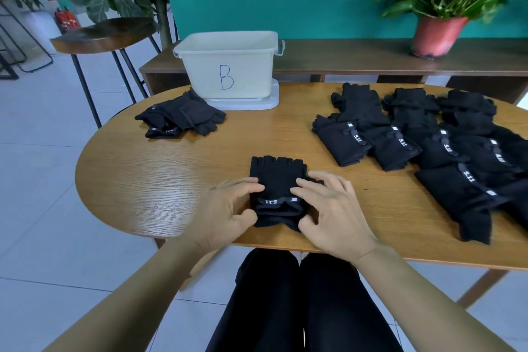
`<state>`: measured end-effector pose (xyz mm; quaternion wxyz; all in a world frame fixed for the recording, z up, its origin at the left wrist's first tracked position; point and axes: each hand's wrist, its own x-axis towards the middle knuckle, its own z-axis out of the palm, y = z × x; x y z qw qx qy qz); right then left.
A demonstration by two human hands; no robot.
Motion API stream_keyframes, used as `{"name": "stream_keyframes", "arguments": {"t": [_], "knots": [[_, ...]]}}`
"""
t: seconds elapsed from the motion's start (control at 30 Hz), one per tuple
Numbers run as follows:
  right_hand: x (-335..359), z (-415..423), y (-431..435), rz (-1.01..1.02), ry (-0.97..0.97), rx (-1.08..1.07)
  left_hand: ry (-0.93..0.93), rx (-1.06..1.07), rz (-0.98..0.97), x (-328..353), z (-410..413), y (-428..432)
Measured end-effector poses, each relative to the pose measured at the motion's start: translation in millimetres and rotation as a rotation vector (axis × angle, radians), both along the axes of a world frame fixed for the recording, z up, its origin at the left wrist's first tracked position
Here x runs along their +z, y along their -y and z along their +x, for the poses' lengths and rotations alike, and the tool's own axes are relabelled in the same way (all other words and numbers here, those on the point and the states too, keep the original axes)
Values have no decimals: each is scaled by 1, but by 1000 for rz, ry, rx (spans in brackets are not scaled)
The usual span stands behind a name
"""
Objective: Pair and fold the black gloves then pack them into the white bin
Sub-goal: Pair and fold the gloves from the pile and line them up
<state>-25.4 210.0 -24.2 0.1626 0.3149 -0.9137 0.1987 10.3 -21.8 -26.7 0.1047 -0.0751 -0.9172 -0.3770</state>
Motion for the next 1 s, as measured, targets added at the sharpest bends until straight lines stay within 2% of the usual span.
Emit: {"name": "stream_keyframes", "arguments": {"t": [0.07, 0.17, 0.6, 0.67, 0.73, 0.77, 0.83, 0.9, 1.0], "knots": [[1, 7, 2, -14, 64, 0, 10, -20, -96, -2, 5, -5], [-2, 10, 6, 68, 41, -29, -9, 18, -240, -8, 5, -7], [-6, 13, 6, 1, 52, -34, -106, 10, -314, -10, 9, -12], [9, 17, 7, -168, 110, -51, -74, 18, -242, 1, 7, -10], [23, 14, 13, -332, 154, -60, -33, 10, -45, 13, -4, -8], [29, 10, 17, -351, 137, -74, -32, 4, 41, 17, -11, -8], [37, -3, 30, -233, 90, -106, -28, 36, 4, 23, -28, -14], [38, -19, 42, 40, 170, -122, 41, 99, -203, 21, -40, -25], [21, -31, 50, 425, 310, -112, 114, 41, -388, 4, -47, -41]]}}
